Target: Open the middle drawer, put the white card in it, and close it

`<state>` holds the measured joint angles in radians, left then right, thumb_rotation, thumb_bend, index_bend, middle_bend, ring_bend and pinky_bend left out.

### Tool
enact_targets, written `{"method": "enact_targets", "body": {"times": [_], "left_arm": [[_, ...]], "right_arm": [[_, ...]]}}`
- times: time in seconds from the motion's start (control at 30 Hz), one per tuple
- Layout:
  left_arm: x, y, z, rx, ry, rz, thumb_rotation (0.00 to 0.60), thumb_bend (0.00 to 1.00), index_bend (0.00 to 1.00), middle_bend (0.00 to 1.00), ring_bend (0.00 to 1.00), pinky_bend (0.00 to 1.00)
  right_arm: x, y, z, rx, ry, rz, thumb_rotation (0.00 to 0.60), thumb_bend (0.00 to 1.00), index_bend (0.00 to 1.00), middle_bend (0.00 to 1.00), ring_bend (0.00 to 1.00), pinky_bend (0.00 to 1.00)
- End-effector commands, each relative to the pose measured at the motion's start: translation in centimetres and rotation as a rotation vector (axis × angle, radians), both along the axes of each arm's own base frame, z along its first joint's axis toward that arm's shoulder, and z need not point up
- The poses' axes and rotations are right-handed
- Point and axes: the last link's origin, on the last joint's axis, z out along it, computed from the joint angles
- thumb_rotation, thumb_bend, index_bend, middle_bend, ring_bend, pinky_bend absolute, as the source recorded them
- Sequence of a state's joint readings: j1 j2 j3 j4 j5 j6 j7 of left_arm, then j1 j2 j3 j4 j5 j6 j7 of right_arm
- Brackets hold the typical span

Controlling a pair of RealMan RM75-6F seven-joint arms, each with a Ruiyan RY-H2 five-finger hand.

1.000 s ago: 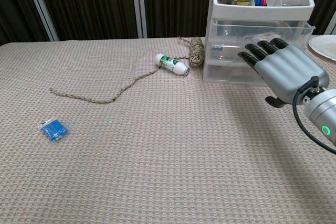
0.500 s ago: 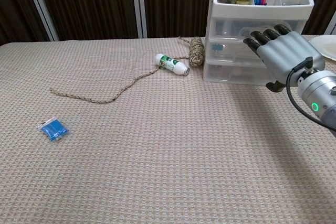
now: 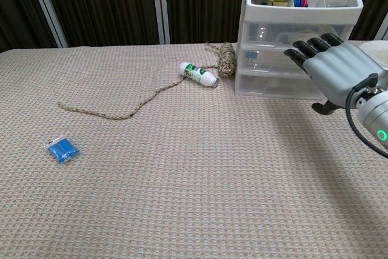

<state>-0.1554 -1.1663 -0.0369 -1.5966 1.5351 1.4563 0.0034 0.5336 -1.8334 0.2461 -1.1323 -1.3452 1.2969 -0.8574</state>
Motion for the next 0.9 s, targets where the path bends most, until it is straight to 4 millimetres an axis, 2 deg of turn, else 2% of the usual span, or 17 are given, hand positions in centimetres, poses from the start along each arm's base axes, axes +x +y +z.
{"method": "enact_targets", "body": {"times": [0.03,0.33,0.47,0.57,0.73,0.9], "left_arm": [[0.0,0.0,0.0,0.001,0.003,-0.002,0.600,0.15,0.08,0.00,0.00,0.00],[0.0,-0.3,0.0,-0.006,0.046,-0.015,0.600,0.15,0.08,0.00,0.00,0.00],[0.0,-0.3,0.0,-0.008,0.065,-0.022,0.600,0.15,0.08,0.00,0.00,0.00],[0.0,-0.4,0.0,-0.004,0.077,-0.028,0.600,0.15,0.08,0.00,0.00,0.00],[-0.1,-0.4,0.0,0.000,0.084,-0.034,0.600,0.15,0.08,0.00,0.00,0.00],[-0.1,-0.5,0.0,0.001,0.086,-0.034,0.600,0.15,0.08,0.00,0.00,0.00]], "right_arm": [[-0.8,2.3,1.8,0.031,-0.040,0.039,0.600,0.14,0.00,0.00,0.00,0.00],[-3.0,7.8,9.0,0.121,-0.242,0.043,0.600,0.05,0.00,0.00,0.00,0.00],[-4.4,10.6,11.9,0.157,-0.340,-0.024,0.600,0.03,0.00,0.00,0.00,0.00],[-5.2,12.4,14.1,0.150,-0.341,0.000,0.600,0.03,0.00,0.00,0.00,0.00],[-6.6,13.8,15.1,0.133,-0.324,0.020,0.600,0.03,0.00,0.00,0.00,0.00],[-7.9,14.0,15.2,0.126,-0.356,-0.036,0.600,0.03,0.00,0.00,0.00,0.00]]}}
